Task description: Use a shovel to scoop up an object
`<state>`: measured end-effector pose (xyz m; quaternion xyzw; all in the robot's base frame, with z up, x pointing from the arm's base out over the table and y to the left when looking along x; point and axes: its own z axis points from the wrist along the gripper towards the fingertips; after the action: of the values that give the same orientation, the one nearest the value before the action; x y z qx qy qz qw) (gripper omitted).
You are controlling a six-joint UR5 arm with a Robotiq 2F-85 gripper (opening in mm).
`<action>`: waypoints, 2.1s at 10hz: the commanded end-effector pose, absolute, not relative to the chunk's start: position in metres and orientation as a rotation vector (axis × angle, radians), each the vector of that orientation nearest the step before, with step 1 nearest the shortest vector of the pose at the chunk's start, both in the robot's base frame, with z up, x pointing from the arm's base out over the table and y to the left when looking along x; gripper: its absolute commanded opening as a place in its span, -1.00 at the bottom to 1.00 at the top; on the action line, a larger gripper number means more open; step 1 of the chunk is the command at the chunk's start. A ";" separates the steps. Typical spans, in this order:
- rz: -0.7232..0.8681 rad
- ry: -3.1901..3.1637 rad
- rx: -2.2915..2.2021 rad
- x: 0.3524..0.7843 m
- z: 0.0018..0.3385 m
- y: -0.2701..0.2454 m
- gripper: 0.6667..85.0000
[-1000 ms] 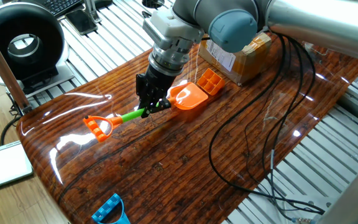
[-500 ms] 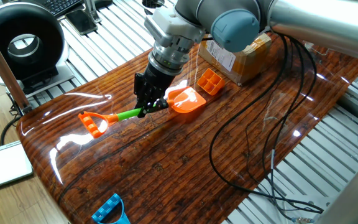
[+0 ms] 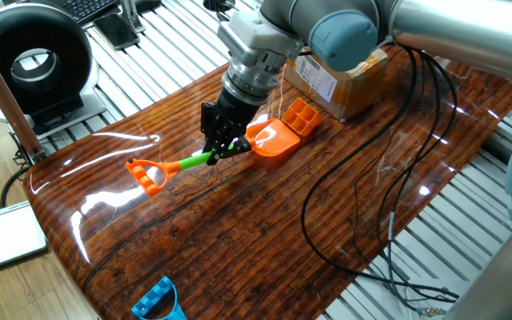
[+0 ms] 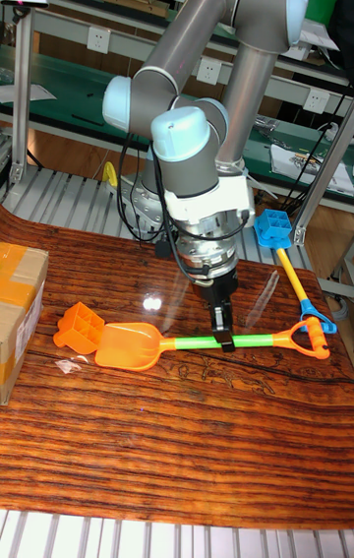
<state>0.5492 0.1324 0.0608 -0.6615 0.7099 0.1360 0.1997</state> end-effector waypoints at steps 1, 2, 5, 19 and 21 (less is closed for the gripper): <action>0.360 1.994 -1.813 0.557 0.062 0.127 -0.98; 0.354 2.002 -1.801 0.559 0.062 0.126 -0.98; 0.354 2.006 -1.788 0.560 0.063 0.127 -0.98; 0.379 1.968 -1.842 0.547 0.058 0.101 -0.98; 0.389 1.956 -1.840 0.547 0.059 0.104 -0.98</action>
<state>0.5445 0.1006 0.0545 -0.6669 0.7049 0.1338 0.2012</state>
